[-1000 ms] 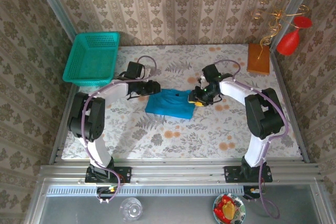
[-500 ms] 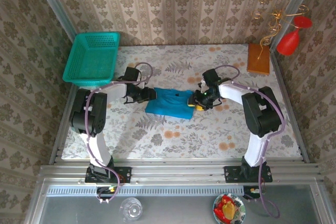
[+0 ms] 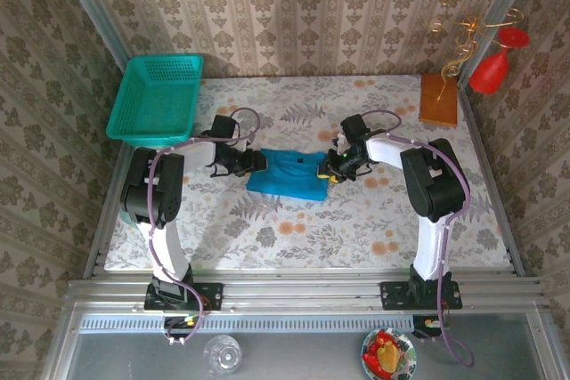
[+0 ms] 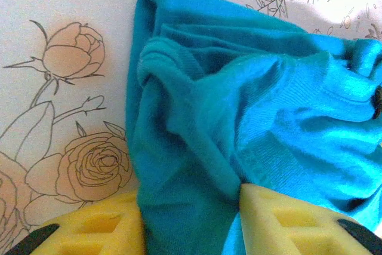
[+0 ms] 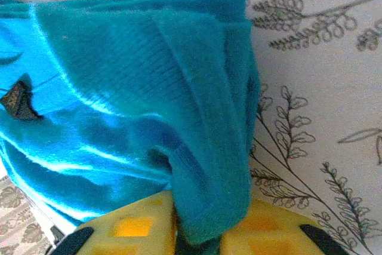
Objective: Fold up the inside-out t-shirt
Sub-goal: Move the T-shirt to the top-right of the table.
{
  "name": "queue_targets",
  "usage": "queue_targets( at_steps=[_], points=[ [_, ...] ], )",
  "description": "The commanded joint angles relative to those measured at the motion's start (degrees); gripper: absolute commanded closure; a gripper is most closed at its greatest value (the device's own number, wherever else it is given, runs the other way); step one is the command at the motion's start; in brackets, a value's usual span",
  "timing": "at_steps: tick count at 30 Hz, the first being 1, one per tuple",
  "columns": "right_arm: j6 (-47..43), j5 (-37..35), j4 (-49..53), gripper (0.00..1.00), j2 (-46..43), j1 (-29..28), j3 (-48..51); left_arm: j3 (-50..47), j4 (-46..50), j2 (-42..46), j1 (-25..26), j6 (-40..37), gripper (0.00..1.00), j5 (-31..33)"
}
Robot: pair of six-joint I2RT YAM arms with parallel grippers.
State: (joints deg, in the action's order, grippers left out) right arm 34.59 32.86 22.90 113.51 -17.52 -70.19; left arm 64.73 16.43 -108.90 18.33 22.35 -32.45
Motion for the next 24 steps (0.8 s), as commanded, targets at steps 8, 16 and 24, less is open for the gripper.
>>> queue_targets(
  at_steps=[8,16,24],
  points=[
    [-7.8,-9.4,12.4,0.99,0.8,1.2,-6.4,-3.7,-3.8,7.2,-2.0,3.6,0.58,-3.7],
    [-20.3,-26.6,24.9,1.00,0.5,7.7,-11.1,-4.6,0.5,13.7,-3.9,1.6,0.56,-3.7],
    [-30.3,-45.6,28.9,1.00,3.5,17.3,-16.0,-7.5,1.9,17.6,-5.7,0.8,0.56,-3.9]
  ],
)
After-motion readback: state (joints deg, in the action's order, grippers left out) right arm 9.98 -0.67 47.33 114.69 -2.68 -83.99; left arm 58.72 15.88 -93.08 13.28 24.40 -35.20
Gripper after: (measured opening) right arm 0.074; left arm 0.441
